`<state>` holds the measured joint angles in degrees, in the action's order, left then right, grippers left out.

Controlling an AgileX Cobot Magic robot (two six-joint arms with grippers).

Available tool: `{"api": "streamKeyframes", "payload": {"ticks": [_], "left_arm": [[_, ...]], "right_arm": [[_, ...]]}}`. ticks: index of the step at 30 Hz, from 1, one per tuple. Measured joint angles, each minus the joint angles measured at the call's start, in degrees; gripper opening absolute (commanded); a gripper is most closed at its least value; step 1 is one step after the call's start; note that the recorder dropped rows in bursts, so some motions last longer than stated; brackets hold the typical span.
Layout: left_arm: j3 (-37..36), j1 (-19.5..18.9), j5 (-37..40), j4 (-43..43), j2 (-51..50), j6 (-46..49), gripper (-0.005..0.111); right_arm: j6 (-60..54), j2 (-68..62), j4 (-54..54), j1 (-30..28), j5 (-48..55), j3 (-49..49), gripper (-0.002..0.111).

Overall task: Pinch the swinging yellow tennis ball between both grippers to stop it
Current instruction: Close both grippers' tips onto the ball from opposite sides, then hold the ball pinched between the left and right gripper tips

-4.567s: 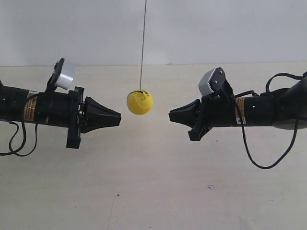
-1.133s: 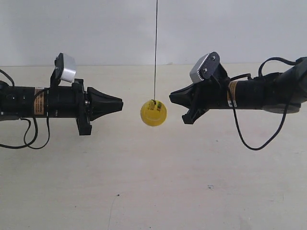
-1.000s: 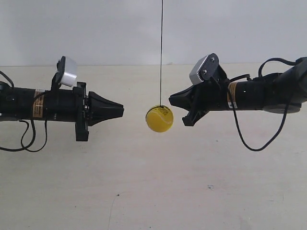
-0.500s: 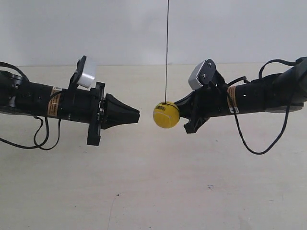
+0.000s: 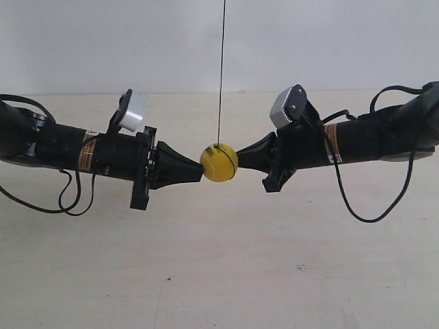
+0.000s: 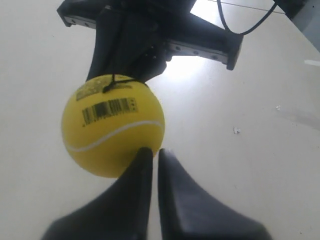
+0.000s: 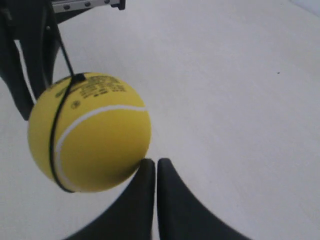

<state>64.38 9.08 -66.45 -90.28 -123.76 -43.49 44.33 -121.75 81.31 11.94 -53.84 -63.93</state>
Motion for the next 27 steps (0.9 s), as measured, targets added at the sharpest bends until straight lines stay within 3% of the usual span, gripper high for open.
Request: {"api": "streamKeyframes", "payload": {"ticks": [27], "left_arm": [[0.0,0.0,1.76,4.03,-0.09,2.63,0.005]], "right_arm": [[-0.34,0.0,-0.43,-0.1,-0.37,0.0,0.0]]}}
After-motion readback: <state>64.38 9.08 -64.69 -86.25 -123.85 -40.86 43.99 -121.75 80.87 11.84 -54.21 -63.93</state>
